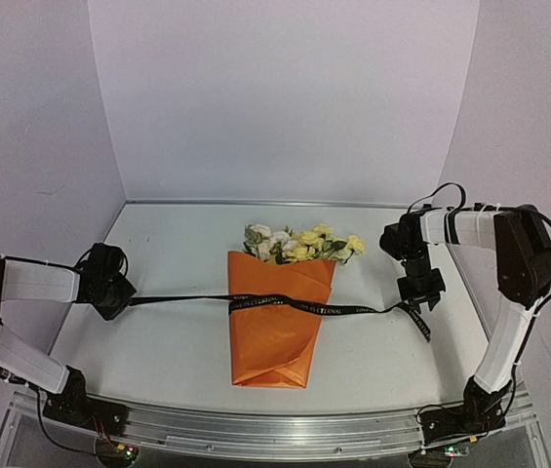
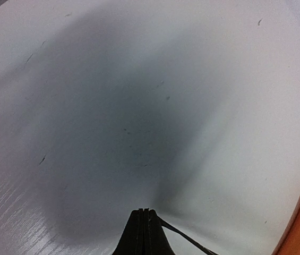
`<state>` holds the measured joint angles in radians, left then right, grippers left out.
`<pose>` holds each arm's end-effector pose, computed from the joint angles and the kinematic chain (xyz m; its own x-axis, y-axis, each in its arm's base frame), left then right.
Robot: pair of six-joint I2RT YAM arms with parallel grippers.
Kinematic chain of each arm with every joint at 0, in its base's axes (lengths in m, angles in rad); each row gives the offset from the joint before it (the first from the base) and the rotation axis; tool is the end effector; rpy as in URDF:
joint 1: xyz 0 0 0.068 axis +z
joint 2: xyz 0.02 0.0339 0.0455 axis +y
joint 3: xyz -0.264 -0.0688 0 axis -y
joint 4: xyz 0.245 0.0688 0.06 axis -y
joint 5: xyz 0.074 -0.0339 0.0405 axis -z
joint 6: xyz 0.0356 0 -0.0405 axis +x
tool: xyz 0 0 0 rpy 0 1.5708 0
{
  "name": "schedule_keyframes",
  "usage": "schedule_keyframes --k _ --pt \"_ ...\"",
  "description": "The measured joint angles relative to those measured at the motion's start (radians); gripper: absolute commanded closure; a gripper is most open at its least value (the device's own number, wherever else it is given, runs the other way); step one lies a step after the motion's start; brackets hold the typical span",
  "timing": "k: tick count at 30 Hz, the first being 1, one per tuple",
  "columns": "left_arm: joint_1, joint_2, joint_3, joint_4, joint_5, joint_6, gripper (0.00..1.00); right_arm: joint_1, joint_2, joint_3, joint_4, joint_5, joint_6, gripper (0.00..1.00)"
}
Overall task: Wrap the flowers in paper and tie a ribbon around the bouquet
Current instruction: Cross the ribbon over the folded bouquet.
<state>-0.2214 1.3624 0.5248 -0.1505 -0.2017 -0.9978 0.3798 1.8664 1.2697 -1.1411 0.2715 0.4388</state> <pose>0.2297 -0.0444 0.1390 -0.5320 -0.7241 -0.4389 -0.6262 0.6854 -0.3717 0.2964 0.1080 0.1712 -0.9984 0.0422 0.0381 0.0283 0.9503 -0.3100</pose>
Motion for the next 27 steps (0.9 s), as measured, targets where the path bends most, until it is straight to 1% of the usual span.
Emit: schedule_keyframes --k 2,3,5,7,9,10,12,14,17,19,23,25,27 --pt "0.0 0.001 -0.01 -0.001 0.0 -0.014 0.78 -0.011 0.0 0.008 -0.011 -0.003 -0.001 0.64" --pt "0.0 0.001 -0.011 -0.001 0.001 -0.021 0.71 -0.015 0.0 0.013 -0.015 -0.006 -0.001 0.6" --pt "0.0 0.002 -0.01 0.003 -0.001 -0.035 0.48 -0.021 0.0 0.024 -0.018 -0.021 0.002 0.55" --pt "0.0 0.0 -0.008 -0.002 -0.006 -0.034 0.33 -0.022 -0.006 0.026 -0.018 -0.047 0.014 0.49" --pt "0.0 -0.012 -0.003 -0.018 -0.016 -0.049 0.19 -0.022 -0.027 0.02 -0.016 -0.079 0.022 0.4" --pt "0.0 -0.024 0.0 -0.03 -0.022 -0.043 0.16 -0.022 -0.046 0.014 -0.015 -0.094 0.033 0.37" --pt "0.001 -0.058 0.008 -0.05 -0.03 -0.052 0.11 -0.021 -0.103 -0.009 -0.008 -0.135 0.054 0.31" --pt "0.002 -0.098 0.02 -0.06 -0.014 -0.05 0.09 -0.018 -0.176 -0.05 0.021 -0.185 0.092 0.27" --pt "-0.004 -0.145 0.034 -0.045 0.046 -0.072 0.07 0.003 -0.274 -0.123 0.064 -0.239 0.162 0.23" --pt "-0.043 -0.169 0.031 -0.014 0.083 -0.127 0.06 0.032 -0.322 -0.176 0.107 -0.258 0.215 0.21" --pt "-0.244 -0.171 0.008 0.116 0.116 -0.291 0.05 0.1 -0.385 -0.277 0.213 -0.279 0.334 0.18" --pt "-0.336 -0.14 0.004 0.191 0.12 -0.374 0.05 0.124 -0.406 -0.322 0.277 -0.287 0.388 0.18" --pt "-0.406 -0.087 0.004 0.271 0.117 -0.456 0.04 0.14 -0.424 -0.369 0.352 -0.291 0.451 0.17"
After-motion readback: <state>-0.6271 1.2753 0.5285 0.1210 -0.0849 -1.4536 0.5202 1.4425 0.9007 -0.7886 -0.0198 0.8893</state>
